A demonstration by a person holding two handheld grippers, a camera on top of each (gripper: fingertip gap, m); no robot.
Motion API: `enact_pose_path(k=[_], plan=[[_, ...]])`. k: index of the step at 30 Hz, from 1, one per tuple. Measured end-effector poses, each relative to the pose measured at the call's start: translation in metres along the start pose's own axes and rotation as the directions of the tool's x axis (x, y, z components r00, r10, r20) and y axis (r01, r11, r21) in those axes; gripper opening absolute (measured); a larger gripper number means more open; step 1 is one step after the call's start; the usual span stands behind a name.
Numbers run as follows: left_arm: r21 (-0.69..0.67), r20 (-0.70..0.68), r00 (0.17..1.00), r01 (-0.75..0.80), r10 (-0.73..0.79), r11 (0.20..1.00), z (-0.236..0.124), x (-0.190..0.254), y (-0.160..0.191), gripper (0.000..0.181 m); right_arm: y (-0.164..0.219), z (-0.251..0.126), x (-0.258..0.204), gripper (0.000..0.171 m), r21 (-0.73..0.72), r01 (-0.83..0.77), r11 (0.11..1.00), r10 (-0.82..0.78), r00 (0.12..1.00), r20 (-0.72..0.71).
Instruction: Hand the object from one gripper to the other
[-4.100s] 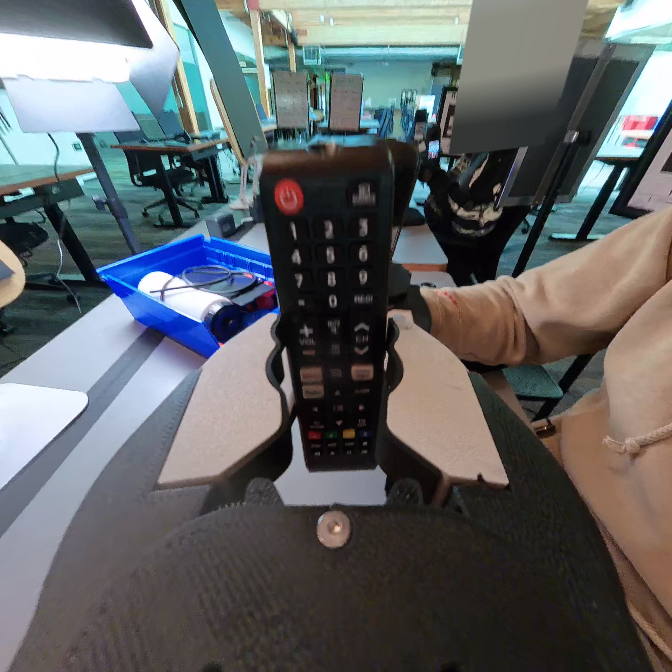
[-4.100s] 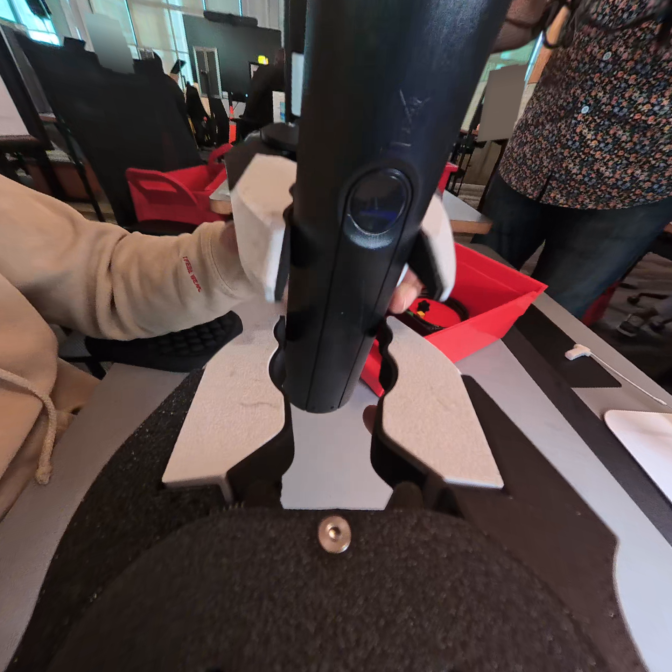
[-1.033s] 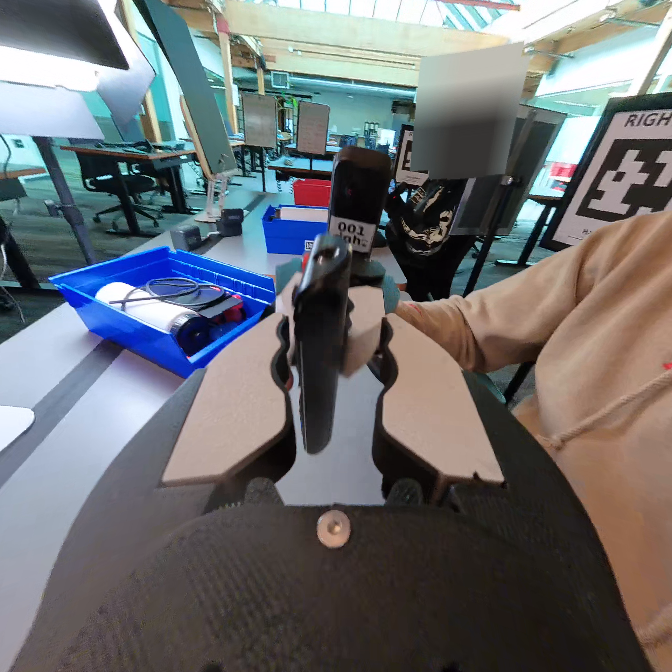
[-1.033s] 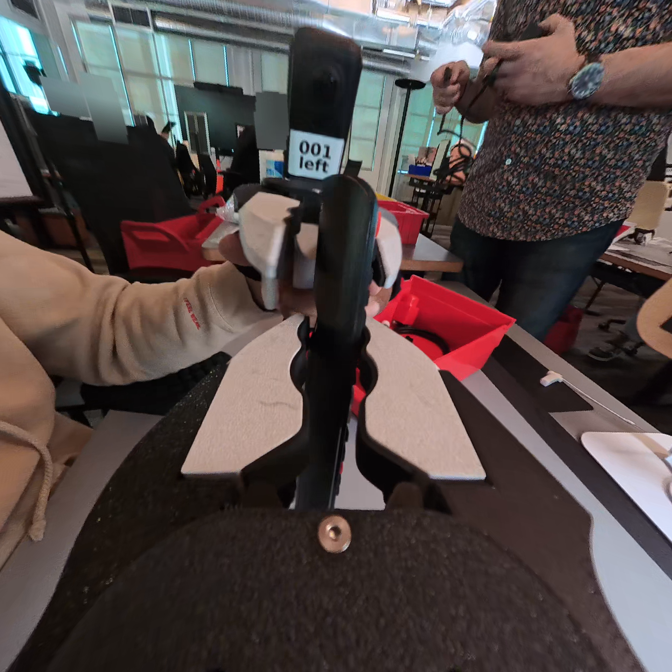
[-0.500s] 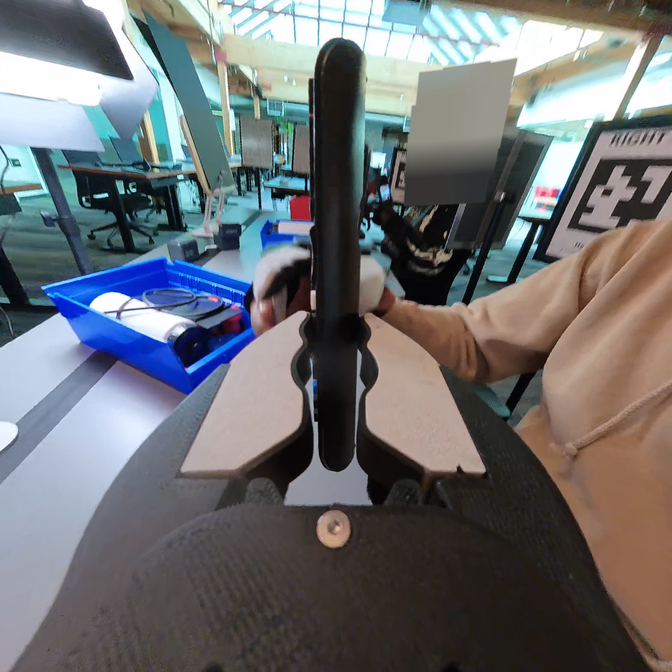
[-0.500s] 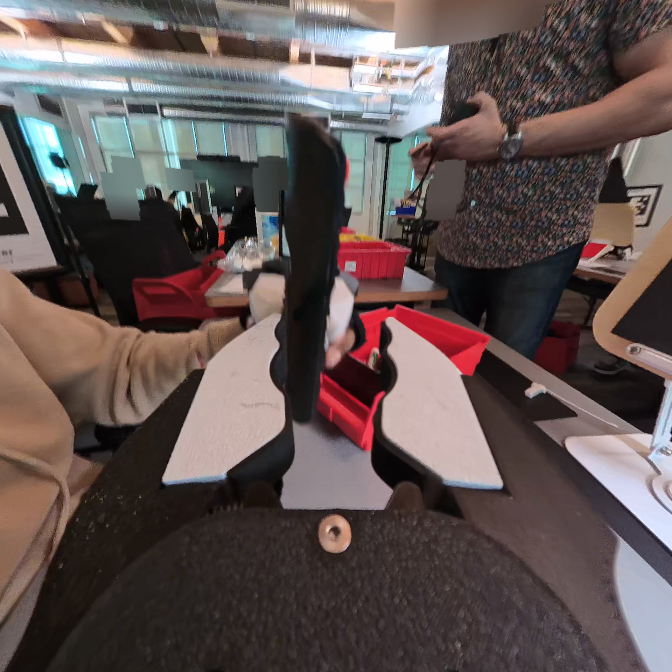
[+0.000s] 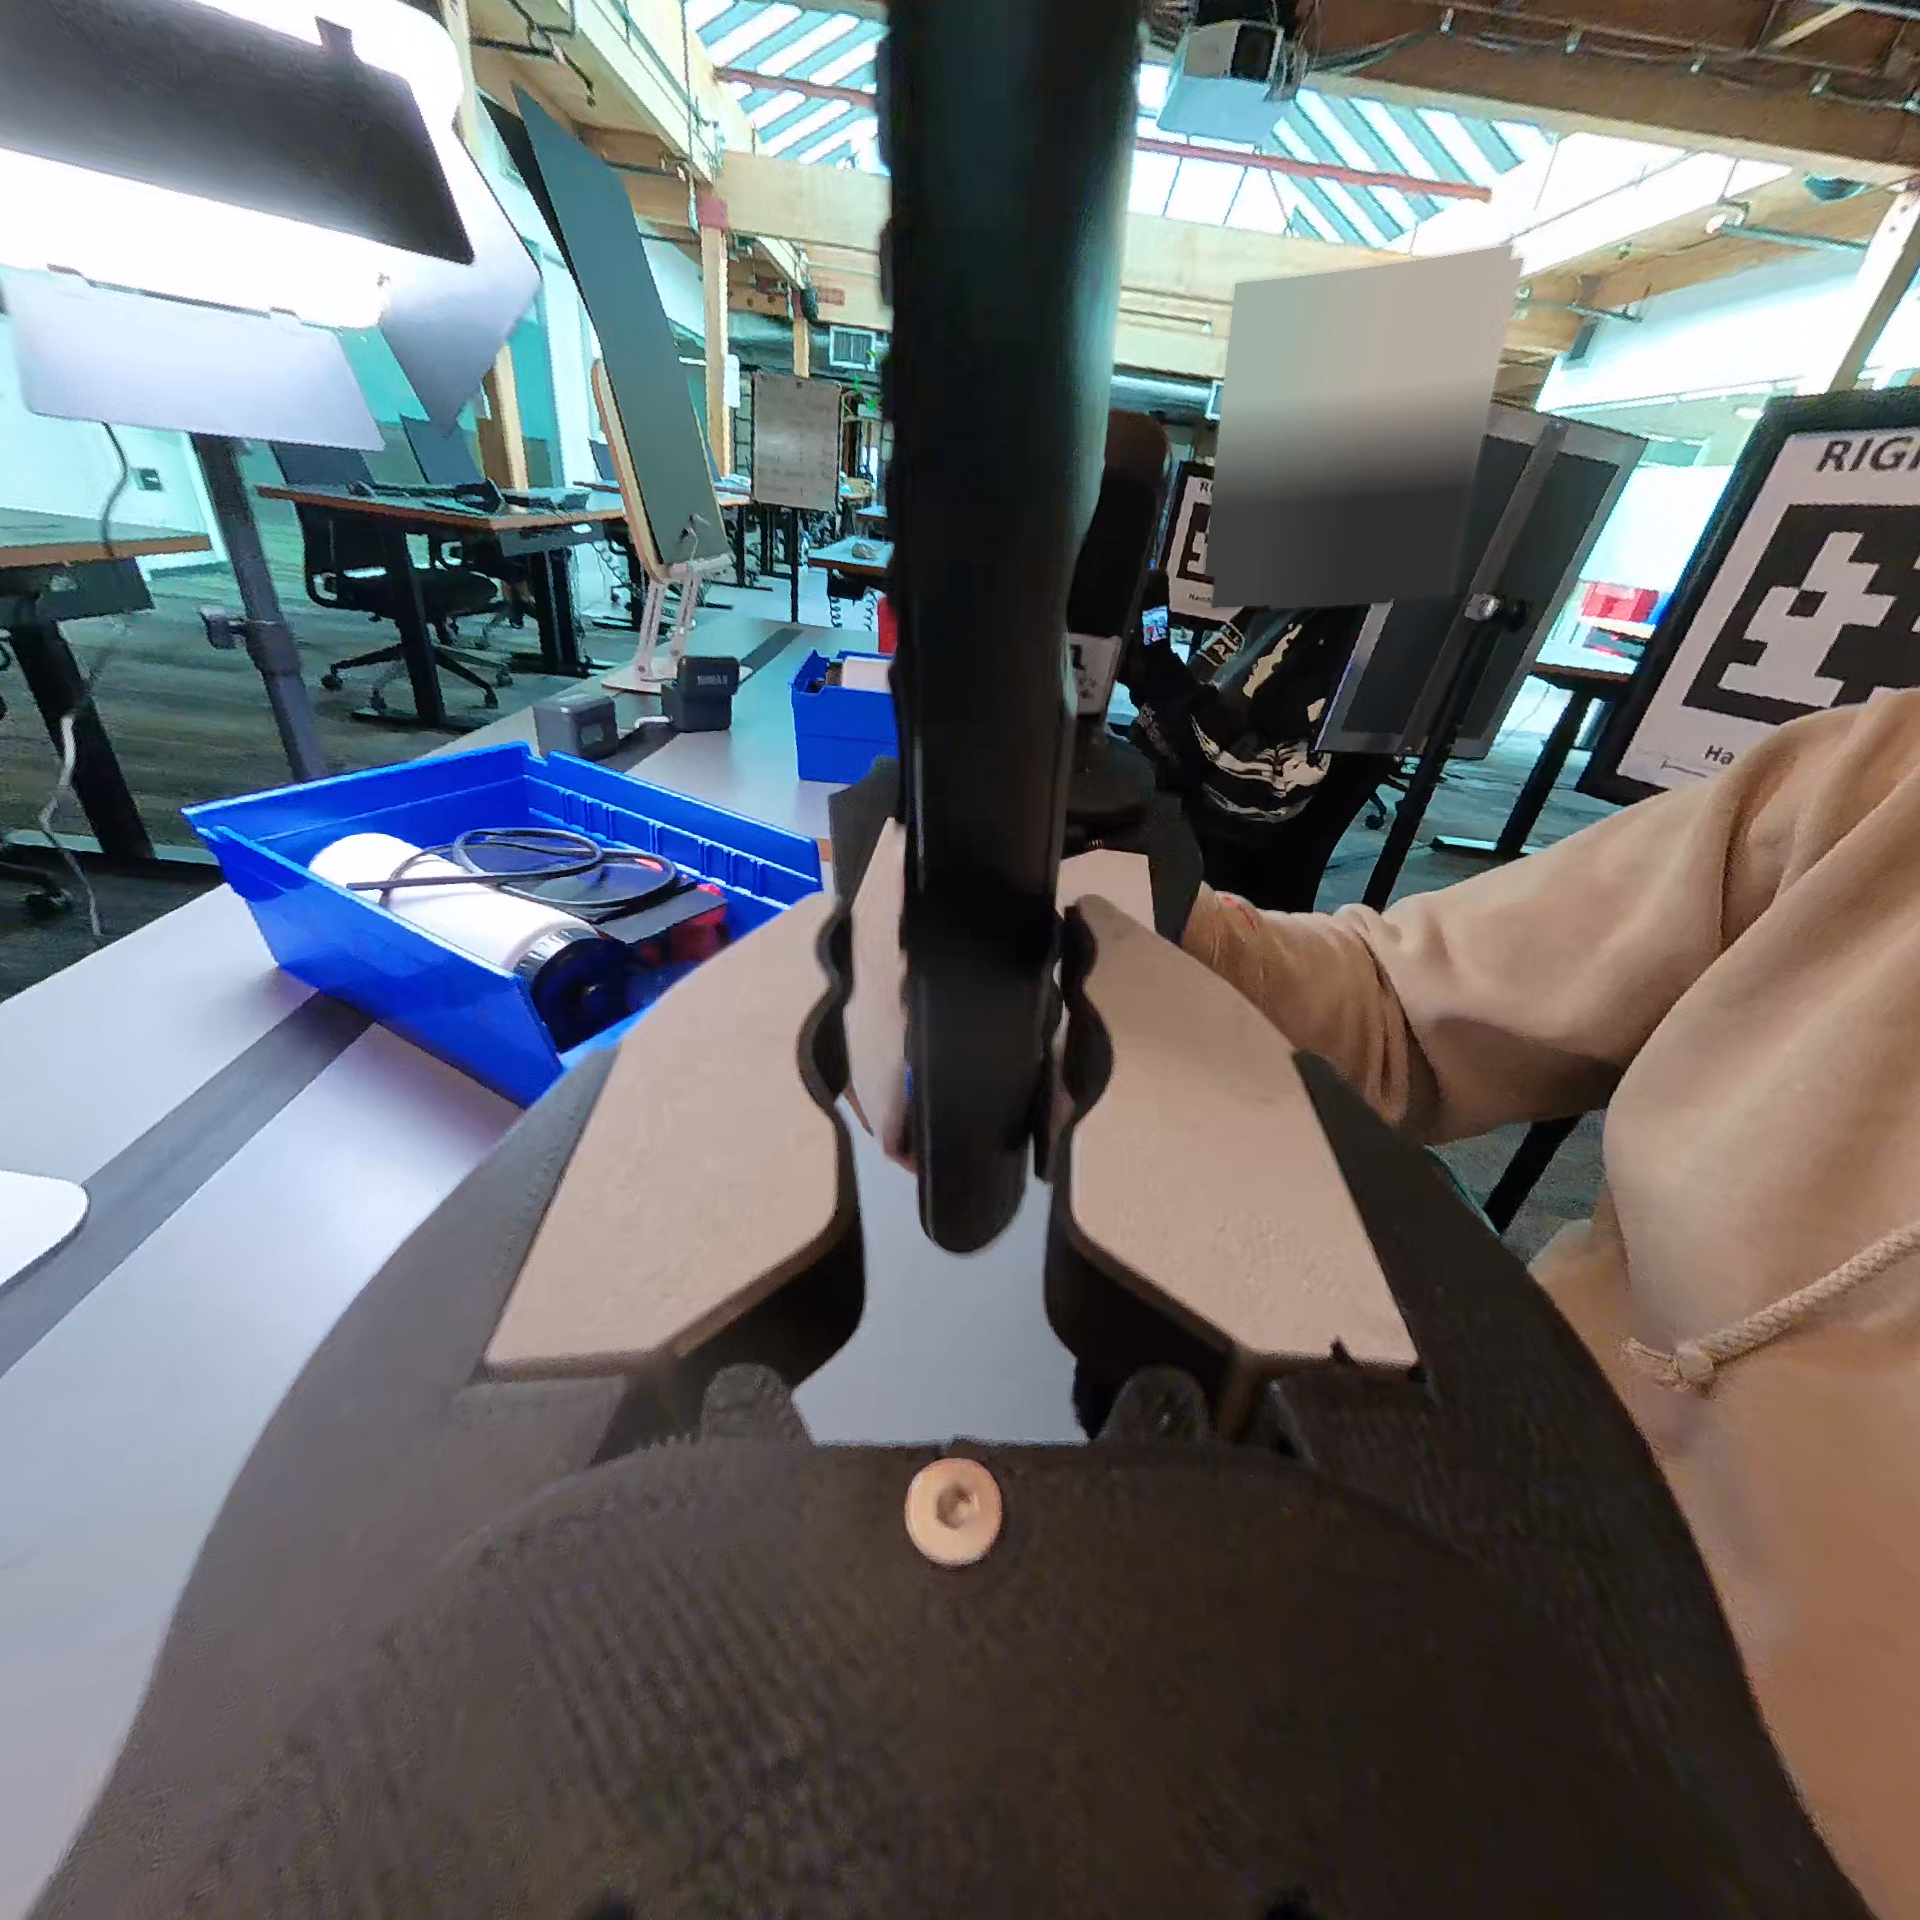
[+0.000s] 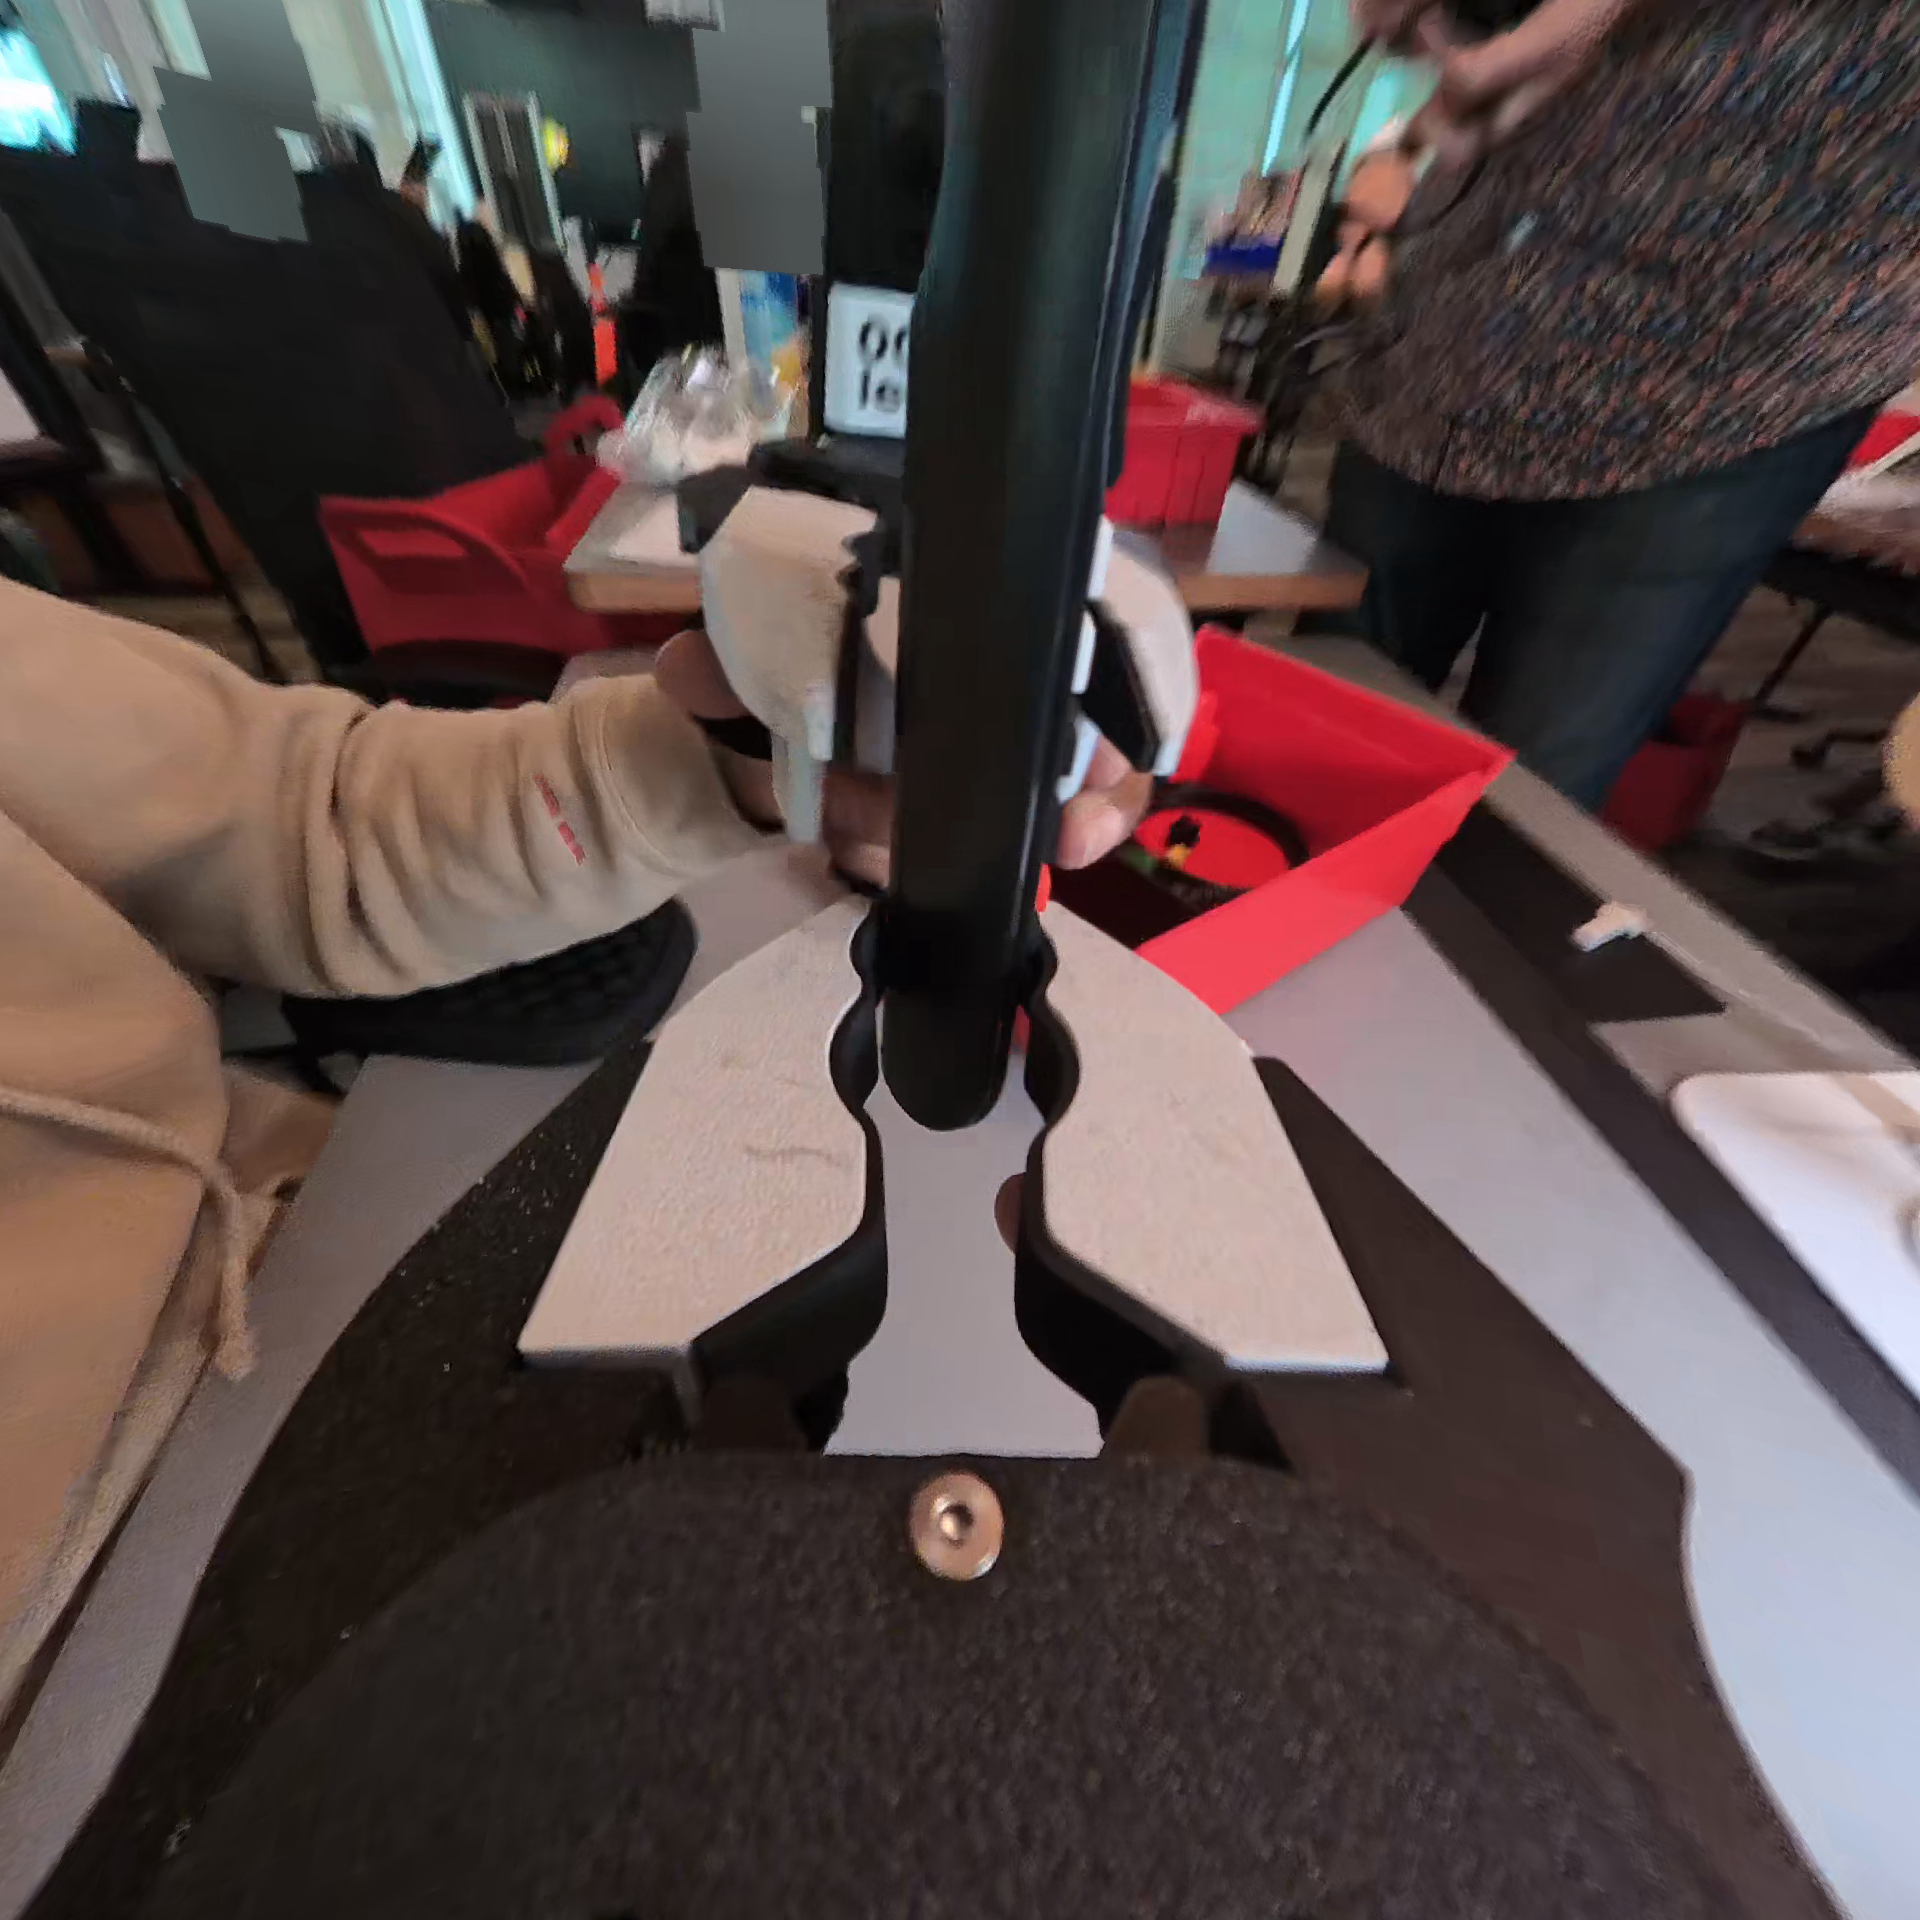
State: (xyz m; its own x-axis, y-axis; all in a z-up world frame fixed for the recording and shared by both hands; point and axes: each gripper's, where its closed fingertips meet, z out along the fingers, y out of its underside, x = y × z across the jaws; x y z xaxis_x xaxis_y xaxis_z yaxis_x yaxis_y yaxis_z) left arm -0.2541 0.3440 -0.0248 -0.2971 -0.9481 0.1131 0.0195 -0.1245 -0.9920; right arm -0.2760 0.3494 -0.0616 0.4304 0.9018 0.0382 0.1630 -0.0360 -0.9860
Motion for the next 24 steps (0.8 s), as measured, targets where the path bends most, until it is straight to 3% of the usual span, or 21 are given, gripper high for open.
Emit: enact_pose_path(k=[2, 5, 8, 10, 12, 15, 18, 22, 24], plan=[[-0.015, -0.014, 1.0, -0.008, 0.008, 1.0, 0.005, 0.002, 0.006, 0.027, 0.014, 0.005, -0.008, 0.024, -0.117, -0.053, 0.992, 0.059, 0.997, 0.051], [0.001, 0.115, 0.992, 0.044, -0.044, 0.999, 0.005, -0.02, 0.007, 0.025, 0.019, 0.007, 0.01, 0.026, -0.111, -0.122, 0.986, 0.117, 0.992, -0.044], [0.057, 0.344, 0.929, 0.122, -0.134, 0.991, -0.007, -0.06, 0.012, 0.026, 0.021, 0.0, 0.049, 0.042, -0.061, -0.116, 0.991, 0.094, 0.953, -0.287], [0.058, 0.468, 0.866, 0.169, -0.176, 0.984, -0.016, -0.083, 0.025, 0.026, 0.021, -0.007, 0.071, 0.051, -0.076, -0.025, 0.997, -0.014, 0.883, -0.468], [0.021, 0.536, 0.825, 0.2, -0.18, 0.98, -0.019, -0.096, 0.041, 0.026, 0.013, -0.008, 0.074, 0.057, -0.098, 0.101, 0.99, -0.138, 0.825, -0.548], [-0.156, 0.649, 0.761, 0.121, 0.009, 0.98, -0.019, -0.113, 0.071, 0.025, -0.004, -0.007, 0.062, 0.062, -0.045, 0.085, 0.995, -0.095, 0.844, -0.528], [-0.3, 0.718, 0.668, 0.04, 0.198, 0.953, -0.013, -0.121, 0.093, 0.025, -0.014, -0.019, 0.071, 0.069, 0.007, 0.016, 1.0, -0.008, 0.806, -0.592], [-0.425, 0.726, 0.562, -0.085, 0.396, 0.901, 0.004, -0.114, 0.103, 0.025, 0.002, -0.024, 0.088, 0.082, 0.004, -0.092, 0.996, 0.072, 0.75, -0.658], [-0.463, 0.716, 0.514, -0.159, 0.473, 0.872, 0.011, -0.107, 0.099, 0.025, 0.015, -0.021, 0.095, 0.081, -0.004, -0.135, 0.991, 0.098, 0.738, -0.668]])
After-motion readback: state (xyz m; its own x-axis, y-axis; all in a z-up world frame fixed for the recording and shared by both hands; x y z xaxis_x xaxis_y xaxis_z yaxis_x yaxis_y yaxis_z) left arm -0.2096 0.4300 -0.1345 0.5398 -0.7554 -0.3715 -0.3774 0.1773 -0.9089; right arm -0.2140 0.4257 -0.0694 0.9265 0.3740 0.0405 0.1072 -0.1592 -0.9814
